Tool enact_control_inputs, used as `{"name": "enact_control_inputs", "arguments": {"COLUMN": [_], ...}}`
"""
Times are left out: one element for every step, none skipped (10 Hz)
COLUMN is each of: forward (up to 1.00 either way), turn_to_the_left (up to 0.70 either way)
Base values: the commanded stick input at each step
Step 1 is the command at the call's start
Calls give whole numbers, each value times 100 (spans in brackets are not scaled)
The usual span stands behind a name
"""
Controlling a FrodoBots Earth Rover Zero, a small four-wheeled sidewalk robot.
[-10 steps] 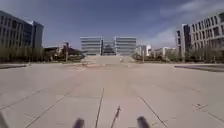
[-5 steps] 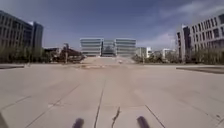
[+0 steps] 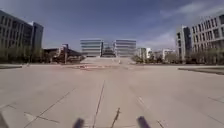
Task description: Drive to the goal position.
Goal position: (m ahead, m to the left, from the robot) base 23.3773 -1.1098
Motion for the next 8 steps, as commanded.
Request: {"name": "enact_control_inputs", "arguments": {"forward": [70,70,70,70,70,70,70,70], "turn_to_the_left": [0,0,0,0,0,0,0,0]}}
